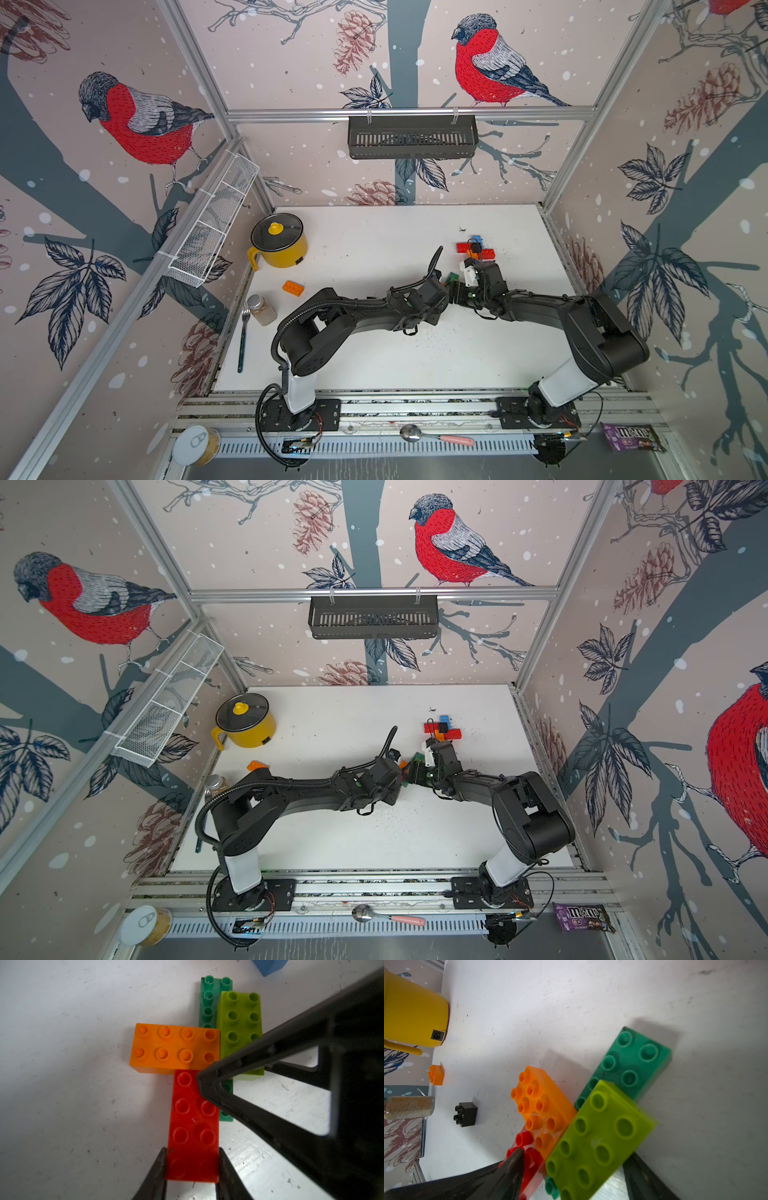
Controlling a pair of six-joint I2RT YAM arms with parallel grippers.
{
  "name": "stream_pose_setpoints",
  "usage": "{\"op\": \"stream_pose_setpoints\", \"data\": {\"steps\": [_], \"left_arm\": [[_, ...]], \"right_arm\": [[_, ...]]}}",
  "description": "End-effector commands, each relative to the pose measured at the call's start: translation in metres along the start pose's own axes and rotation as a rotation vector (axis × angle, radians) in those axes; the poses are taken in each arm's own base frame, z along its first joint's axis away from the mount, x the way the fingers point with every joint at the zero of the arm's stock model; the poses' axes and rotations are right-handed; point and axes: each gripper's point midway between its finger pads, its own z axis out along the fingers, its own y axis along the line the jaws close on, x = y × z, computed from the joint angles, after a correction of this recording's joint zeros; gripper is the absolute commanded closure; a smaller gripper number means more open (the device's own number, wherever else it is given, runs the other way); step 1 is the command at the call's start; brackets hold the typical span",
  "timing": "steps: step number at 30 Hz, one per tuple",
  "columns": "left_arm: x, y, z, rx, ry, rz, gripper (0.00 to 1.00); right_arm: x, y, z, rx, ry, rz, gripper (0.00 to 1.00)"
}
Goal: Assemble a small pinwheel with lego
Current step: Assemble the lego brick with the lego brick.
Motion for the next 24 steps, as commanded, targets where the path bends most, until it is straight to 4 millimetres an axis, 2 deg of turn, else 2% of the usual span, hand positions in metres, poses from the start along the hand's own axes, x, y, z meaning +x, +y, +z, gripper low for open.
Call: {"op": "stream_pose_setpoints", "data": {"steps": [1, 7, 11, 14, 16, 19, 21, 24], "left_arm": [[-0.016, 0.015, -0.005, -0.078, -0.062, -0.021, 0.68], [-0.019, 0.015, -0.009, -0.074, -0.071, -0.006, 0.51], [-0.019, 0.013, -0.013, -0.056, -0.08, 0.001, 0.38], [-0.022, 0.01, -0.023, -0.02, -0.103, -0.006, 0.27], [-0.027, 0.007, -0.036, 0.012, -0.134, -0.03, 0.21], [-0.026, 0.018, -0.056, 0.017, -0.165, -0.082, 0.14], [-0.026, 0.03, -0.07, 0.014, -0.184, -0.139, 0.03], [-0.02, 0.055, -0.091, -0.007, -0.209, -0.231, 0.02]], "right_arm": [[0.038, -0.036, -0.006, 0.16, 0.131, 0.083, 0.26], [0.028, -0.015, -0.008, 0.072, 0.111, 0.091, 0.22], [0.027, -0.011, -0.007, 0.047, 0.112, 0.098, 0.2], [0.028, -0.004, -0.007, 0.006, 0.113, 0.11, 0.18], [0.028, 0.004, -0.006, -0.03, 0.113, 0.113, 0.15], [0.026, 0.016, -0.005, -0.076, 0.108, 0.117, 0.1], [0.027, 0.023, -0.003, -0.094, 0.108, 0.115, 0.08], [0.028, 0.03, -0.002, -0.116, 0.108, 0.125, 0.06]]}}
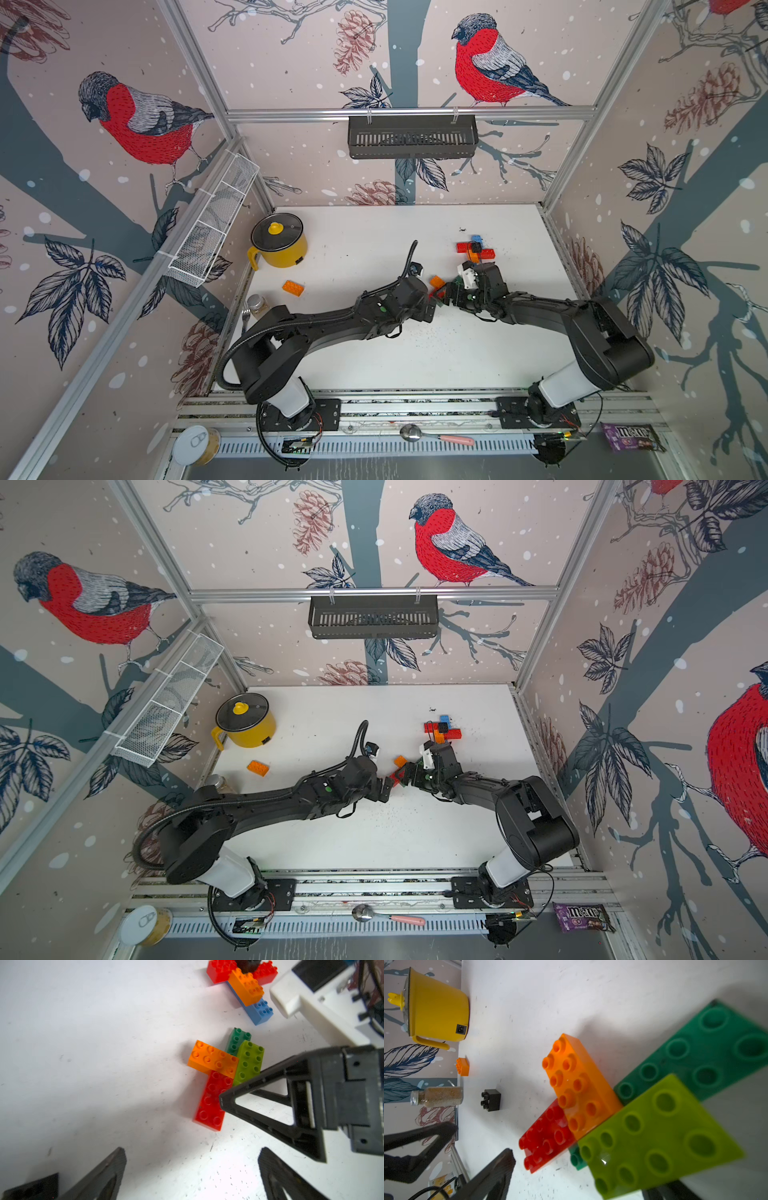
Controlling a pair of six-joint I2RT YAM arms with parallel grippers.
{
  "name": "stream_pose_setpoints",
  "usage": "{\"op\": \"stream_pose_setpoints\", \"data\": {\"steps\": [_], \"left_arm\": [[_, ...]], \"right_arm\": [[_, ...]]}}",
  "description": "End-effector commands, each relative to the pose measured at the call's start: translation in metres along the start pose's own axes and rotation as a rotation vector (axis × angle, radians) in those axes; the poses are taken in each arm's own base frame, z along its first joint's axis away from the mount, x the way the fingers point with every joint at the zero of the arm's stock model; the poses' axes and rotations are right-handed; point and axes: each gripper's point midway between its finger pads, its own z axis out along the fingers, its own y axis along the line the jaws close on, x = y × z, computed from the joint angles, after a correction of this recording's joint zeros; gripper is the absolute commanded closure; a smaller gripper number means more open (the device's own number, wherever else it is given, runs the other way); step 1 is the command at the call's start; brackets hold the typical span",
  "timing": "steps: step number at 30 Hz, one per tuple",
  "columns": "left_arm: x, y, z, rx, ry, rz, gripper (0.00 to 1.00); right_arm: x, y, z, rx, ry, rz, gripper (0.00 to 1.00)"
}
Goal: Assemble a small pinwheel with lego
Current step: Assemble the lego brick with the lego brick, then pick up the lego brick from the center of the board.
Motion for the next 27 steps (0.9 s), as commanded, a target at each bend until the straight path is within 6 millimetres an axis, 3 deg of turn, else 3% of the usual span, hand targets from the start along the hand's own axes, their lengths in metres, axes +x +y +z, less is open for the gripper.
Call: {"op": "stream_pose_setpoints", "data": {"steps": [1, 8, 11, 13, 16, 22, 27], "left_arm": [[-0.007, 0.023, -0.019, -0.042, -0.05, -0.128, 0.02], [0.0, 0.093, -0.061, -0.235, -0.114, -0.285, 0.02], [0.013, 0.124, -0.074, -0.371, -0.131, -0.307, 0.02], [0.026, 0.155, -0.08, -0.477, -0.115, -0.393, 0.02], [0.04, 0.196, -0.082, -0.586, -0.091, -0.523, 0.02], [0.045, 0.263, -0.085, -0.851, -0.121, -0.623, 0.02], [0.044, 0.295, -0.084, -0.931, -0.189, -0.705, 0.05]], "right_arm": [[0.013, -0.001, 0.003, -0.002, 0.042, 0.063, 0.06], [0.016, -0.001, 0.004, -0.013, 0.027, 0.079, 0.06], [0.015, -0.003, -0.002, 0.001, -0.001, 0.07, 0.05], [0.016, -0.003, -0.008, -0.001, -0.012, 0.062, 0.0], [0.019, -0.002, -0.014, -0.009, -0.014, 0.037, 0.01], [0.019, 0.007, -0.031, -0.043, -0.024, -0.025, 0.01], [0.018, 0.015, -0.044, -0.057, -0.034, -0.082, 0.01]]}}
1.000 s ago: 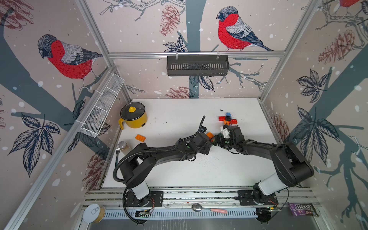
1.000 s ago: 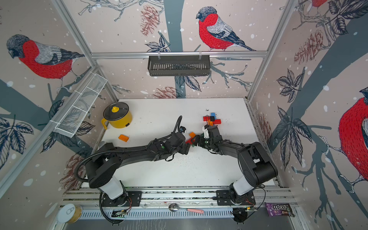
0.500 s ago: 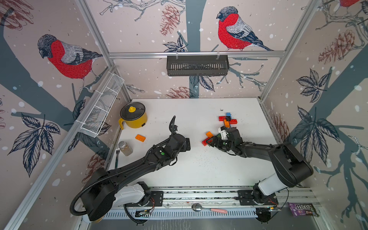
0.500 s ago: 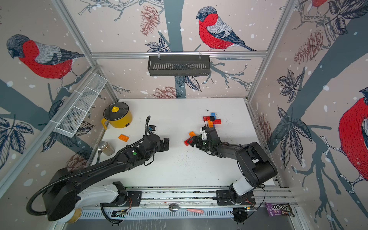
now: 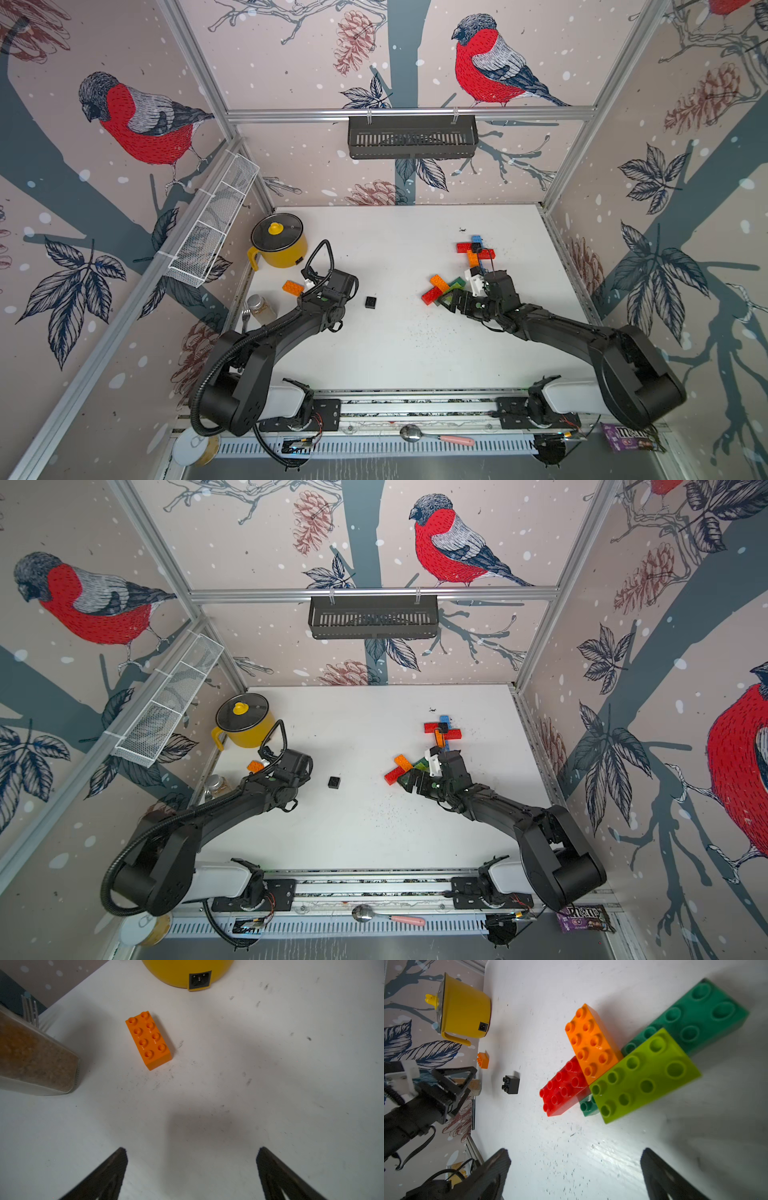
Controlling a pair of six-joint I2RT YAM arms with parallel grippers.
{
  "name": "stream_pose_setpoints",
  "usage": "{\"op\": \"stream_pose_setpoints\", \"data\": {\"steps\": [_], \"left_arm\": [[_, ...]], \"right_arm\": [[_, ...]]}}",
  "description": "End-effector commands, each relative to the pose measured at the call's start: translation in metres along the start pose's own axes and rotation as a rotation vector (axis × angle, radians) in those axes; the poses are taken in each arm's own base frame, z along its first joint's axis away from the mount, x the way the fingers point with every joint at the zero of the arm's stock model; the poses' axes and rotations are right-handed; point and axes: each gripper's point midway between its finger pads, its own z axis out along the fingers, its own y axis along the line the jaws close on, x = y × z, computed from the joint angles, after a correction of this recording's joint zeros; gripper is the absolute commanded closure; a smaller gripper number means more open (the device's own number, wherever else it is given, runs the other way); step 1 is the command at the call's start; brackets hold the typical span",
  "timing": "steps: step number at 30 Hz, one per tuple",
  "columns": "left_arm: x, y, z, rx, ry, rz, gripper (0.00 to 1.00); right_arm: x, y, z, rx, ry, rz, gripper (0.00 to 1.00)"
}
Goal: Assemble a small pinwheel with lego
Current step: Pick up the lego brick from the center of the board.
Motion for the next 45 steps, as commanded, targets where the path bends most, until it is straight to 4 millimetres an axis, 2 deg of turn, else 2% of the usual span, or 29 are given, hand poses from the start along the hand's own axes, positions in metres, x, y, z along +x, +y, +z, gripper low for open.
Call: {"op": "stream_pose_setpoints", "data": {"steps": [1, 7, 18, 21, 31, 45], "left_arm": [[-0.021, 0.006, 0.009, -0.033, -0.09, -0.123, 0.07], [-0.024, 0.017, 0.036, -0.108, -0.061, -0.222, 0.12], [-0.022, 0.025, 0.069, -0.184, 0.008, -0.343, 0.19], [-0.019, 0.032, 0.073, -0.194, 0.047, -0.36, 0.22], [-0.018, 0.025, 0.086, -0.201, 0.125, -0.311, 0.25], [-0.037, 0.026, 0.093, -0.233, 0.13, -0.285, 0.35]], "right_arm": [[0.005, 0.004, -0.006, -0.014, 0.022, -0.054, 0.01], [0.006, 0.007, -0.006, -0.04, 0.036, -0.078, 0.01], [0.008, 0.003, -0.001, -0.06, 0.068, -0.066, 0.01], [0.007, 0.002, -0.001, -0.061, 0.07, -0.06, 0.01], [0.003, 0.001, -0.003, -0.06, 0.071, -0.05, 0.01], [0.001, -0.002, -0.002, -0.062, 0.079, -0.037, 0.01]]}}
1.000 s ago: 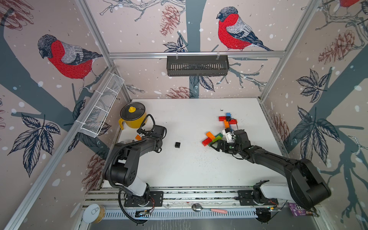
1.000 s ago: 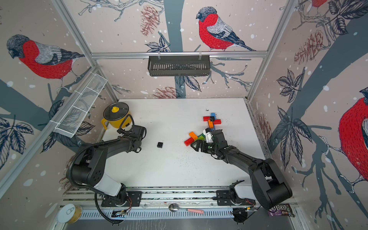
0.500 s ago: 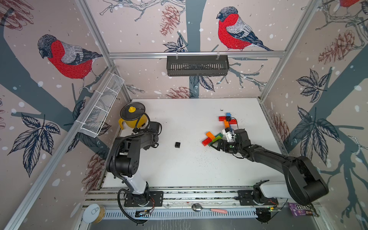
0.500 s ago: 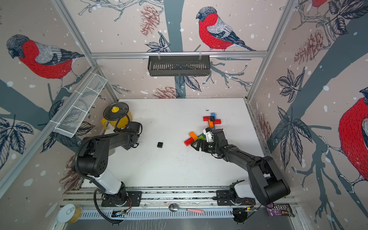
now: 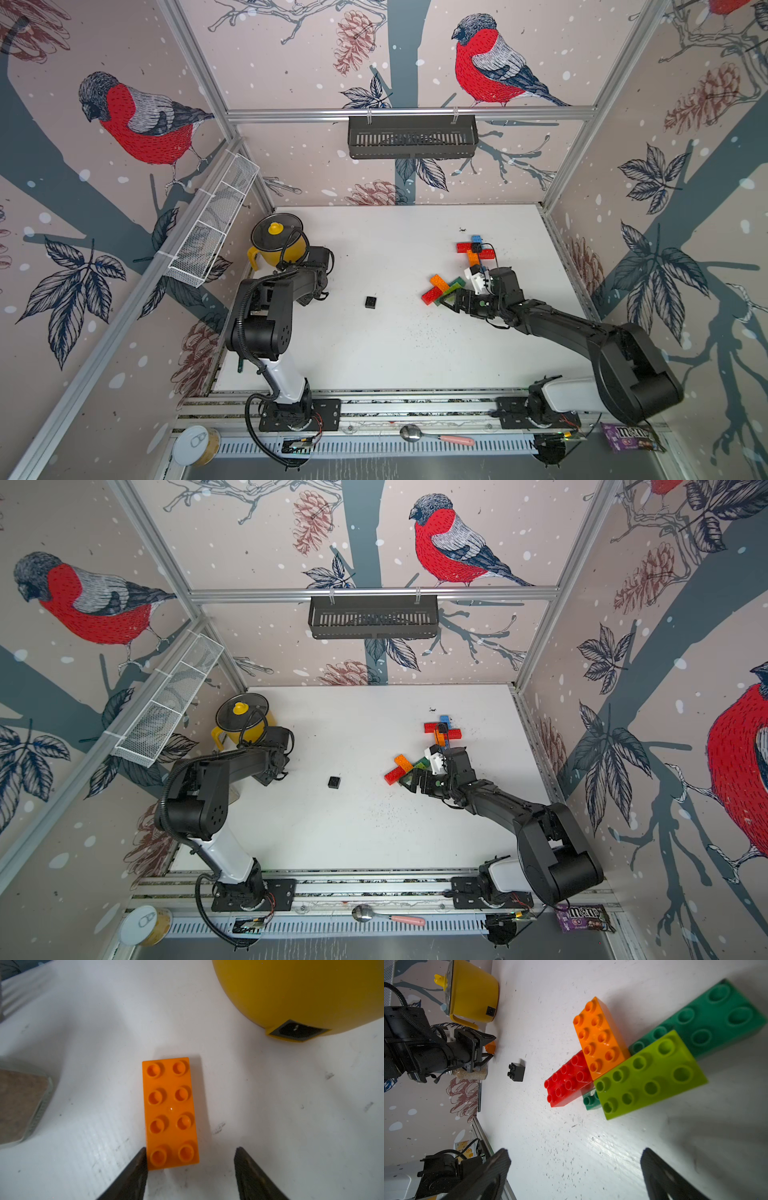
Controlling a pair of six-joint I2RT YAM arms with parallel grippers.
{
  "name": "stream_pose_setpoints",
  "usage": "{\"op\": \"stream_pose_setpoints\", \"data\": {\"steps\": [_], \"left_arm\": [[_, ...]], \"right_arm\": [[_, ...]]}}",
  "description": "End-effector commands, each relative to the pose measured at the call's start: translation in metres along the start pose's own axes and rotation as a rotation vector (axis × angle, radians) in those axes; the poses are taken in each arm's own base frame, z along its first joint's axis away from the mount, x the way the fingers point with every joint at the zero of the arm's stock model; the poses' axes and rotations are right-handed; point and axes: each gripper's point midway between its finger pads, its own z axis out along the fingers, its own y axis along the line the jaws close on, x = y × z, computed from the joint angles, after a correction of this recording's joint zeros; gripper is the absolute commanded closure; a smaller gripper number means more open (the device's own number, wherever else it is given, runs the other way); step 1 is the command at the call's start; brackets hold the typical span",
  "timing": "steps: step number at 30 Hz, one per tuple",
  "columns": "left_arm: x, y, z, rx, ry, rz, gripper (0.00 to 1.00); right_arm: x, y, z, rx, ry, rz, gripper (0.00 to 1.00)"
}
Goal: Assemble a small pinwheel with lego
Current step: Pick up the lego brick from the center of the board.
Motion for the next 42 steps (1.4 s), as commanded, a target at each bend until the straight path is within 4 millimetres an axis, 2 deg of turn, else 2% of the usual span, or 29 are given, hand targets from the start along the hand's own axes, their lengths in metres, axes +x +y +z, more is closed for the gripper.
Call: {"op": "stream_pose_setpoints", "data": {"steps": [1, 23, 28, 30, 35, 39, 42], "left_arm": [[-0.002, 0.006, 0.002, -0.043, -0.001, 0.027, 0.36], [-0.006, 0.013, 0.004, -0.105, -0.011, 0.018, 0.66], [-0.008, 0.015, 0.002, -0.104, -0.017, 0.011, 0.68], [-0.007, 0.015, -0.001, -0.09, -0.01, 0.019, 0.72], [0.005, 0.014, -0.017, -0.022, 0.006, 0.043, 0.76], [0.018, 0.008, -0.047, 0.079, -0.006, 0.103, 0.76], [0.037, -0.001, -0.075, 0.188, 0.03, 0.154, 0.78]], "right_arm": [[-0.001, 0.003, 0.0, -0.015, 0.004, -0.015, 0.01], [0.0, -0.002, 0.002, -0.021, 0.015, -0.001, 0.01], [0.0, -0.001, -0.001, -0.018, 0.01, -0.003, 0.01], [-0.003, 0.0, -0.003, -0.02, -0.002, -0.006, 0.01], [-0.015, 0.005, -0.008, -0.028, -0.042, -0.005, 0.01], [-0.025, 0.003, -0.018, -0.013, -0.081, -0.002, 0.01], [-0.033, -0.004, -0.027, 0.017, -0.119, 0.015, 0.01]]}}
